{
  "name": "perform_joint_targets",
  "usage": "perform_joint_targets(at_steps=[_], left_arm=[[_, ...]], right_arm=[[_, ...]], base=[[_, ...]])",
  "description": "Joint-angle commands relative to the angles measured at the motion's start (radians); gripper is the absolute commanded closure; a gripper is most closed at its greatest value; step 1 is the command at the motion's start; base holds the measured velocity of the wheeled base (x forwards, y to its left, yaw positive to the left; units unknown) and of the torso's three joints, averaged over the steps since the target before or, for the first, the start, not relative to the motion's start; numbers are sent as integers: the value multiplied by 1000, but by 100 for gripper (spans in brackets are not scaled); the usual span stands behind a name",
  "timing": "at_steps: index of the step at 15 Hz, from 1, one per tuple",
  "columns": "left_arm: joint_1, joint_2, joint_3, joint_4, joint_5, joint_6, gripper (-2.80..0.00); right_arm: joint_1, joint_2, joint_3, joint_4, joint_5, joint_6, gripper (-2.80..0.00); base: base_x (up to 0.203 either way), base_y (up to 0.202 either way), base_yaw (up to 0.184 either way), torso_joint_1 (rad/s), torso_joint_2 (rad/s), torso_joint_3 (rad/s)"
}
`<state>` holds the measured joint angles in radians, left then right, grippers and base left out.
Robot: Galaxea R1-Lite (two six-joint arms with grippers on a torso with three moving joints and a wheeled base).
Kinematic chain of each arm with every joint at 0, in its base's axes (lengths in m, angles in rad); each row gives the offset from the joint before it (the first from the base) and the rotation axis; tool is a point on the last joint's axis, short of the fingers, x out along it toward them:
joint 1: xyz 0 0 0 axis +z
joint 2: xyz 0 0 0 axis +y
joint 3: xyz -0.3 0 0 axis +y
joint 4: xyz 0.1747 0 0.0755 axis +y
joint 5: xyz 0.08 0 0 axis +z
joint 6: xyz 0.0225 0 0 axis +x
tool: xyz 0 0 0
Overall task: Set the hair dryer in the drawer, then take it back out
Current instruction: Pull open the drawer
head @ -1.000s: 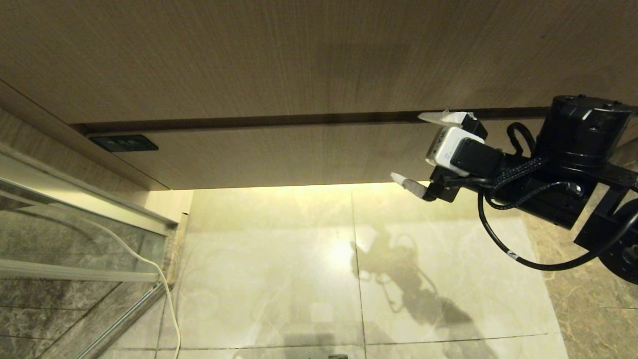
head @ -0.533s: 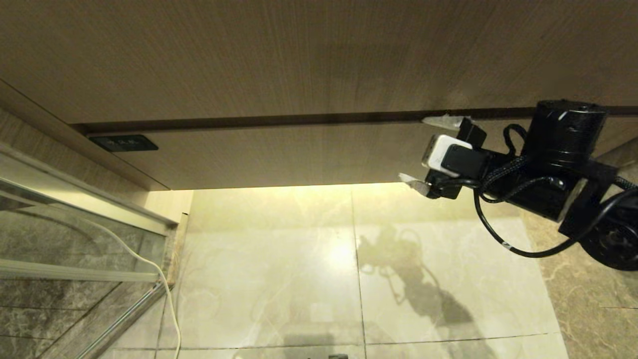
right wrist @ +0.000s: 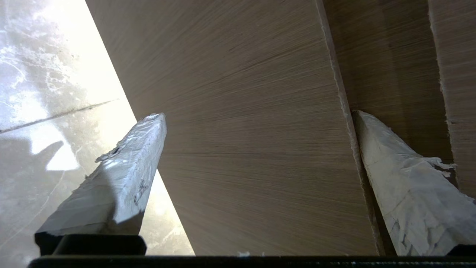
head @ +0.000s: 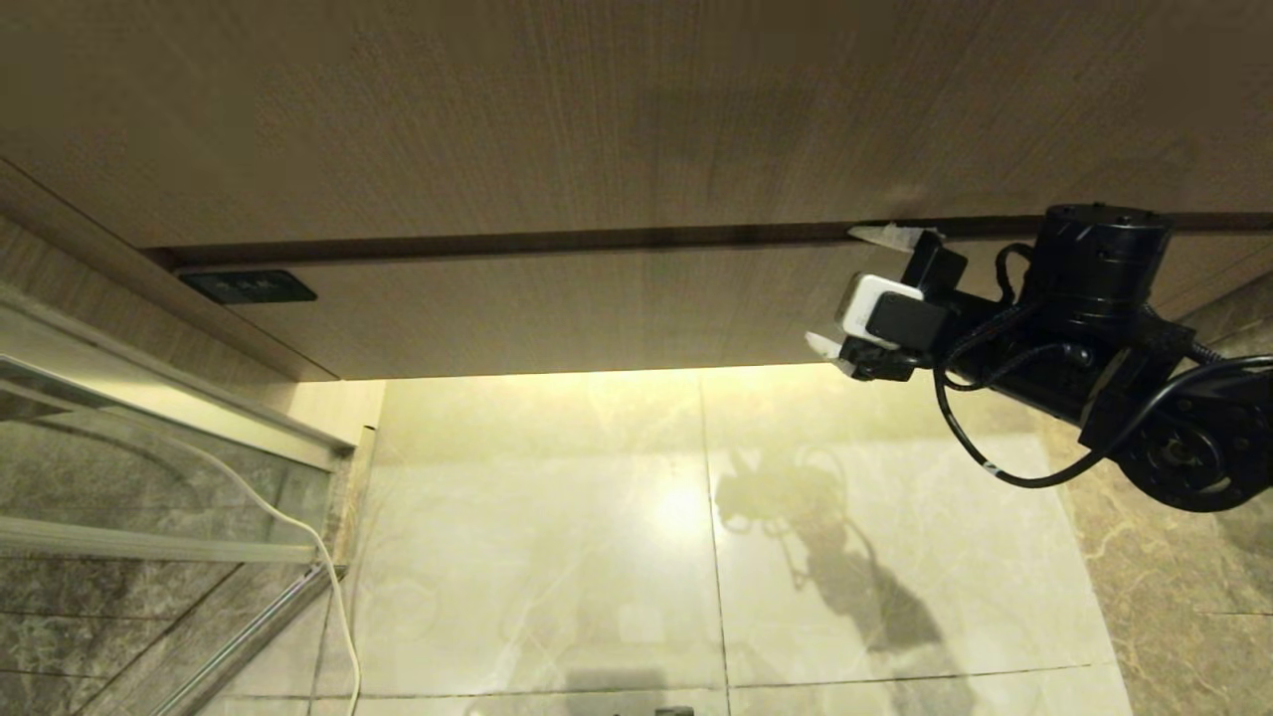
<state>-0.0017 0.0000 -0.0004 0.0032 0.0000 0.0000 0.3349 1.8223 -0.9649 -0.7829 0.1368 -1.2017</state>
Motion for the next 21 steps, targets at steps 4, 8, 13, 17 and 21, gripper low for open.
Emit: perform_joint_targets(at_steps=[4, 8, 13, 17, 21], left_arm=[[0, 0, 0, 0, 0, 0, 0], [0, 0, 2, 0, 0, 0, 0], [0, 0, 2, 0, 0, 0, 0], [0, 0, 2, 0, 0, 0, 0], [0, 0, 0, 0, 0, 0, 0]], right_arm=[[-2, -14, -14, 132, -3, 0, -280], [-2, -52, -17, 280, -11, 10, -280], [-2, -90, -17, 430, -68, 74, -280], [-2, -90, -17, 430, -68, 74, -280], [-1, -114, -3, 494, -81, 99, -280]], base=[[0, 0, 0, 0, 0, 0], [0, 0, 0, 0, 0, 0], [0, 0, 0, 0, 0, 0], [0, 0, 0, 0, 0, 0], [0, 0, 0, 0, 0, 0]])
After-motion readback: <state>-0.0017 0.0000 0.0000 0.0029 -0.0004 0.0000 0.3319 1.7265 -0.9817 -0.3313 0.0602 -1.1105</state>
